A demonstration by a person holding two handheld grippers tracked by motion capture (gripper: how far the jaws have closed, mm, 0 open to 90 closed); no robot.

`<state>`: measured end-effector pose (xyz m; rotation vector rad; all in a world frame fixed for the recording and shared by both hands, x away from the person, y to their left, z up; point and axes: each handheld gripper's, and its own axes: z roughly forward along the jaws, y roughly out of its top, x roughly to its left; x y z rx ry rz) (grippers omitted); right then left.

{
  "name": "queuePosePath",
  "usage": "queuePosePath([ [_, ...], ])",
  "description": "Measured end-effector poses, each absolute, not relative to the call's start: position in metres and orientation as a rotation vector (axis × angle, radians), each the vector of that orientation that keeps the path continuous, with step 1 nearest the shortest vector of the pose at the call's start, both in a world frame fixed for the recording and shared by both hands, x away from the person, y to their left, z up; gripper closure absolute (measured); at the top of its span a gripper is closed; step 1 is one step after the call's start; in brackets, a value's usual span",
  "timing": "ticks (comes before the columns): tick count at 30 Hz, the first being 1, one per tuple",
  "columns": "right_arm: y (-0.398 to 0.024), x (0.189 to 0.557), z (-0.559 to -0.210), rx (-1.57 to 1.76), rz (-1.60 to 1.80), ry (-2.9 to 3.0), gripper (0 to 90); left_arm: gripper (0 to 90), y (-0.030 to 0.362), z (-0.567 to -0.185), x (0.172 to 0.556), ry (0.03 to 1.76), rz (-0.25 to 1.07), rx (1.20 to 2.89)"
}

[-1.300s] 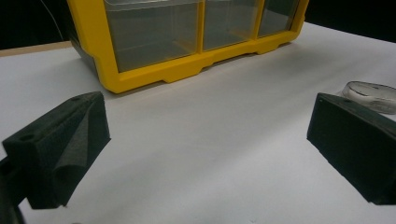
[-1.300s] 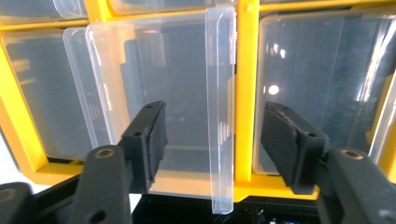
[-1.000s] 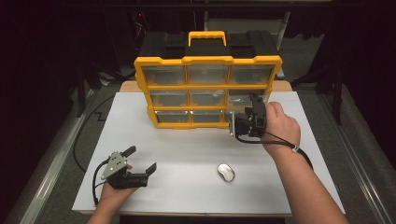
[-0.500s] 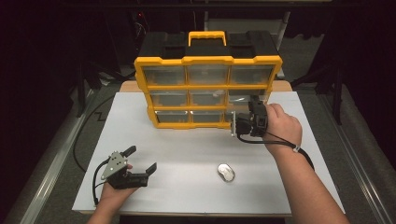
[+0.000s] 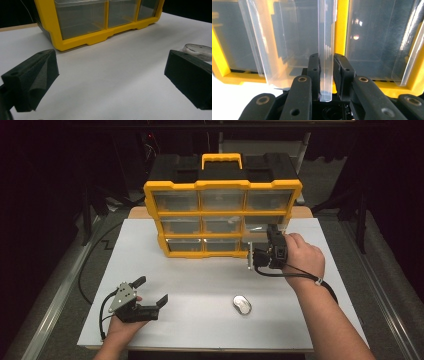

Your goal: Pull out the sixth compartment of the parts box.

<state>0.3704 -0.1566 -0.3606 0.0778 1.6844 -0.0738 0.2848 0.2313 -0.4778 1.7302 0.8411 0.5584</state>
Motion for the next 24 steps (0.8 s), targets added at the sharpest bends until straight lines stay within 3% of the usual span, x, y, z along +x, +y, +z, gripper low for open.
queuePosePath([
  [24,-0.16,0.326,-0.361,0.045,-0.057,1.688,77.8,0.4,0.23,-0.478,0.285,0.841,0.558,1.729],
])
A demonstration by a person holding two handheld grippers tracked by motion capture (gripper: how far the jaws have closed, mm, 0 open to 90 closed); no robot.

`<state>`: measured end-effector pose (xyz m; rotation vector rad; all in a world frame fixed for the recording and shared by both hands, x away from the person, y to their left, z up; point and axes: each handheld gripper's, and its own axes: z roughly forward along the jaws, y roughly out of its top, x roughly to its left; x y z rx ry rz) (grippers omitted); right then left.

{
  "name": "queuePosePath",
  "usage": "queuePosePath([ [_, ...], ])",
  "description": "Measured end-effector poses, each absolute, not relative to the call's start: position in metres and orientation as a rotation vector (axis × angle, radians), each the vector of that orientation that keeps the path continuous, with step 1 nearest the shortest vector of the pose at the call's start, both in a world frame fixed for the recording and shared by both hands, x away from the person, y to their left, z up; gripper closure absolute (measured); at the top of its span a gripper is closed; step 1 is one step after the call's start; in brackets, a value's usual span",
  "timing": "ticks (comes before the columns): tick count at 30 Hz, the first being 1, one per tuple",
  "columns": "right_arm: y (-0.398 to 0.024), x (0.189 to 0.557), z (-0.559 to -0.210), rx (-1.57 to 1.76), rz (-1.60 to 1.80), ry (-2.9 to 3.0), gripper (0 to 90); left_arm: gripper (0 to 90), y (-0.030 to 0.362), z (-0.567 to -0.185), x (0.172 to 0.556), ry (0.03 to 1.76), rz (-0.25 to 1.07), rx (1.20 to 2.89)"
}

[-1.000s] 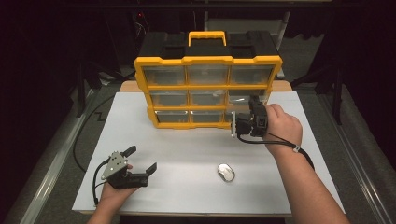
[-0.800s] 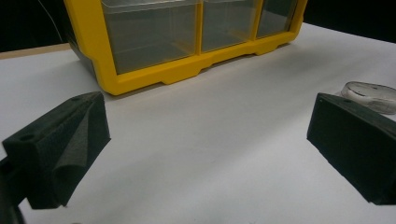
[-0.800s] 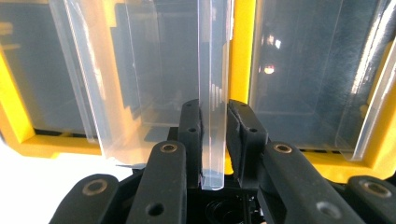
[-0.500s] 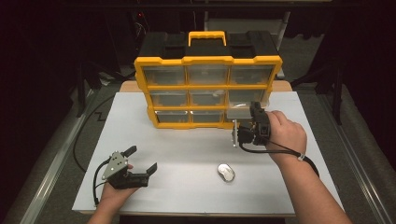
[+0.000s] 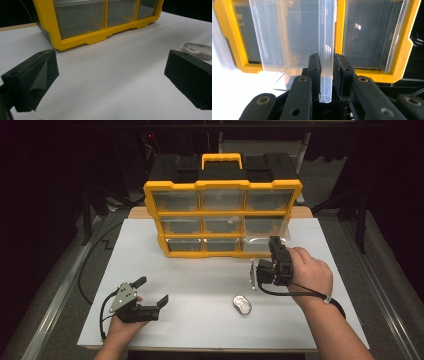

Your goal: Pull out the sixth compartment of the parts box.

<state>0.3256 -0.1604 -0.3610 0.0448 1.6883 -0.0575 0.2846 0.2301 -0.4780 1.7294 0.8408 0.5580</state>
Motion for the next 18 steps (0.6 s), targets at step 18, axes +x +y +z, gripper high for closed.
queuePosePath([
  [18,-0.163,0.304,-0.367,0.025,-0.045,1.675,77.5,0.4,0.23,-0.478,0.284,0.841,0.556,1.736],
])
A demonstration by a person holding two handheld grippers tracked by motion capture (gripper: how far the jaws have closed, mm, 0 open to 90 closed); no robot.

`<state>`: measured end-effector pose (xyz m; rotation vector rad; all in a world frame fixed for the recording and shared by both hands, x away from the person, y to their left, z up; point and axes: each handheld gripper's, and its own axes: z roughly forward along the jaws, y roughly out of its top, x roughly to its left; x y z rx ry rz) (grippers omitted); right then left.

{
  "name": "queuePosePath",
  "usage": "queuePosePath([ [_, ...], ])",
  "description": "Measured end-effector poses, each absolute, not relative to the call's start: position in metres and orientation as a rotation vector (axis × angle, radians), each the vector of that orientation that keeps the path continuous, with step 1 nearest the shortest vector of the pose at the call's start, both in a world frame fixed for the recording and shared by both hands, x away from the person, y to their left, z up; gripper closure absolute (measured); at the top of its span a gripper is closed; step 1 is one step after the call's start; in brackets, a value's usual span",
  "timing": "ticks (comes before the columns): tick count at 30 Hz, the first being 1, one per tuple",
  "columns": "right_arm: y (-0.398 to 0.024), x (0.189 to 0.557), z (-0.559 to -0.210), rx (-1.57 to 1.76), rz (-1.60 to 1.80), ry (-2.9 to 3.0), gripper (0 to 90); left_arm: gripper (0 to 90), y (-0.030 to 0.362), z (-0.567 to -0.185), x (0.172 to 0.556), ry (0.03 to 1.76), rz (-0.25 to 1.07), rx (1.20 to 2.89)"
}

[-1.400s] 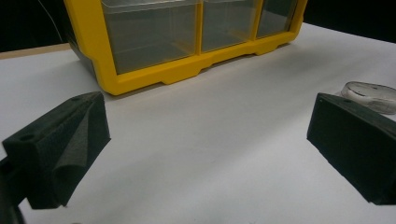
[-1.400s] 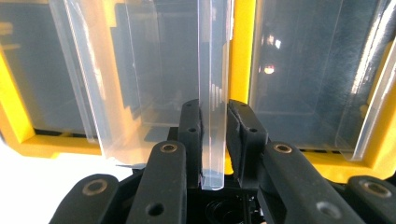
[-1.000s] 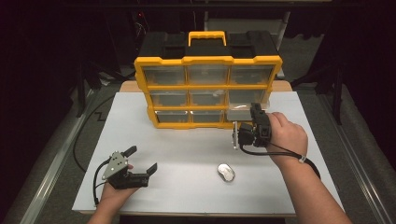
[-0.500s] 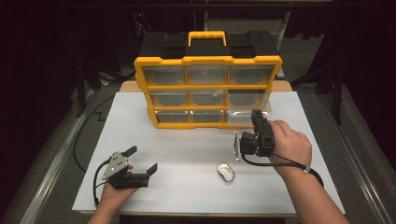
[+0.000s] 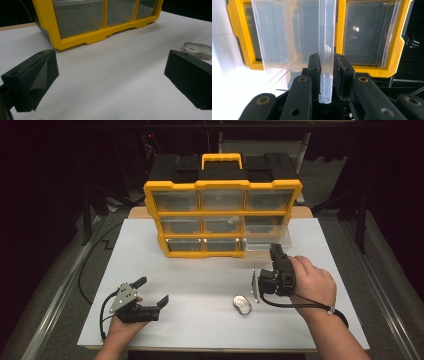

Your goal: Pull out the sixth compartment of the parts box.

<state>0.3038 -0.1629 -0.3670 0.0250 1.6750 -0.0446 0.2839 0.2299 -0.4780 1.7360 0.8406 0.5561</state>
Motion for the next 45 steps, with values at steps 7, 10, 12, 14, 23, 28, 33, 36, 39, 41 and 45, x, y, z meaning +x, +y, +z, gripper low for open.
queuePosePath([
  [7,-0.165,0.3008,-0.3741,0.054,-0.02,1.672,76.8,0.4,0.2283,-0.479,0.2846,0.841,0.55,1.733],
  [10,-0.1642,0.3013,-0.3742,0.036,-0.028,1.659,76.8,0.4,0.2285,-0.4789,0.2847,0.839,0.551,1.734],
  [12,-0.1635,0.3021,-0.3737,0.037,-0.026,1.661,76.7,0.4,0.2291,-0.4786,0.2848,0.84,0.552,1.73],
  [14,-0.1624,0.3028,-0.3732,0.037,-0.032,1.667,76.7,0.4,0.2291,-0.4788,0.2847,0.84,0.551,1.73],
  [23,-0.1588,0.3042,-0.3717,0.029,-0.044,1.672,76.9,0.4,0.228,-0.4784,0.2837,0.836,0.55,1.734],
  [28,-0.1609,0.3061,-0.3709,0.034,-0.04,1.671,77.0,0.4,0.2278,-0.4787,0.2837,0.833,0.551,1.738],
  [33,-0.1595,0.3087,-0.3697,0.028,-0.054,1.678,77.0,0.4,0.2284,-0.4783,0.2835,0.836,0.553,1.735],
  [36,-0.1596,0.309,-0.3698,0.028,-0.055,1.678,77.0,0.4,0.2286,-0.4782,0.2834,0.837,0.553,1.731],
  [39,-0.16,0.3085,-0.3696,0.023,-0.061,1.678,77.0,0.4,0.229,-0.4782,0.2835,0.839,0.552,1.729],
  [41,-0.1615,0.3079,-0.3704,0.024,-0.06,1.674,77.0,0.4,0.2289,-0.4785,0.2833,0.836,0.552,1.735],
  [45,-0.1641,0.3075,-0.3703,0.029,-0.059,1.677,76.9,0.4,0.2295,-0.4779,0.2832,0.835,0.556,1.729],
])
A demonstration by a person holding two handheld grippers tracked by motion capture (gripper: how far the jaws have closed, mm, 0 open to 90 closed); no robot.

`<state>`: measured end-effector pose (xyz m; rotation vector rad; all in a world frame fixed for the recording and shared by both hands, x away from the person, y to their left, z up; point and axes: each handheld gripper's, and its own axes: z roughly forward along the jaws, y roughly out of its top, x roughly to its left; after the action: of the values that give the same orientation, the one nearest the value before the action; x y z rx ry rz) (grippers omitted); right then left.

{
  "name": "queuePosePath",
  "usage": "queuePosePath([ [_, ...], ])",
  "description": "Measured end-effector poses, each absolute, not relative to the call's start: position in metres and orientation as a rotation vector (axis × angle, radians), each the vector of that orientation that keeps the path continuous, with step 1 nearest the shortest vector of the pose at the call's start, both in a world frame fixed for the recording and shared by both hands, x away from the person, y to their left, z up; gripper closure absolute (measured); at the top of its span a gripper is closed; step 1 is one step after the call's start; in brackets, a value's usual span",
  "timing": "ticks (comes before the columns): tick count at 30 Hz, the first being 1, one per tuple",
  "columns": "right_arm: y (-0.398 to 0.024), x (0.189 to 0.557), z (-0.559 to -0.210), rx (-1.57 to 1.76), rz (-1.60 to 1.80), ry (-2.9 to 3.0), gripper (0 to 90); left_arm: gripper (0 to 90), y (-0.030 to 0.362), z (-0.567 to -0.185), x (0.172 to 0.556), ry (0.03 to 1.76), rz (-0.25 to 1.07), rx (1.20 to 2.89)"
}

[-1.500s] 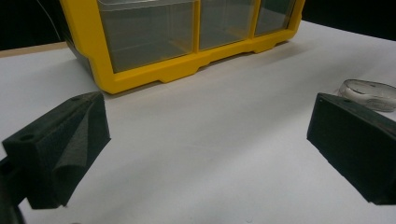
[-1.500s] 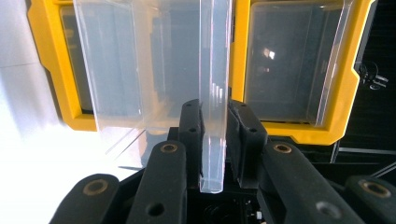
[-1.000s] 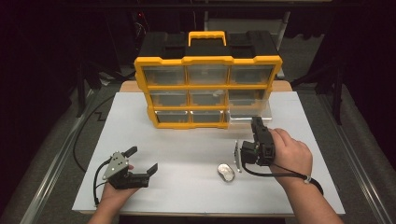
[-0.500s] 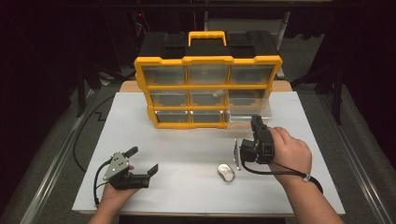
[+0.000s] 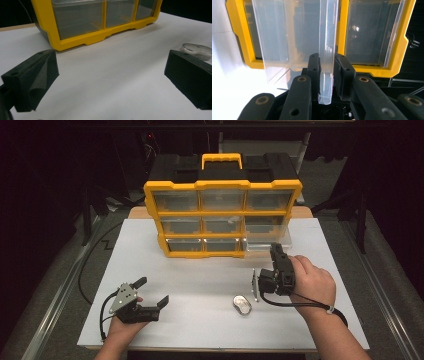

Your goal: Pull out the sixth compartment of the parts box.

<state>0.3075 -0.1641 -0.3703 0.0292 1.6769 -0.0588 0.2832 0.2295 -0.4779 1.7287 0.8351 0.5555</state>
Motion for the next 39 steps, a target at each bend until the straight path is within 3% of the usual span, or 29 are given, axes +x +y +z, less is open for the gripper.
queuePosePath([
  [7,-0.162,0.307,-0.371,0.03,-0.064,1.674,76.1,0.4,0.229,-0.478,0.283,0.837,0.553,1.731],
  [12,-0.163,0.303,-0.371,0.042,-0.057,1.698,62.8,0.4,0.23,-0.477,0.283,0.845,0.558,1.716],
  [20,-0.172,0.288,-0.377,0.055,-0.037,1.735,54.5,0.4,0.23,-0.477,0.282,0.836,0.556,1.714],
  [31,-0.184,0.283,-0.412,0.097,-0.031,1.797,45.2,0.3,0.23,-0.477,0.282,0.842,0.555,1.724],
  [39,-0.19,0.284,-0.443,0.086,-0.044,1.843,43.5,0.3,0.23,-0.479,0.282,0.842,0.551,1.726],
])
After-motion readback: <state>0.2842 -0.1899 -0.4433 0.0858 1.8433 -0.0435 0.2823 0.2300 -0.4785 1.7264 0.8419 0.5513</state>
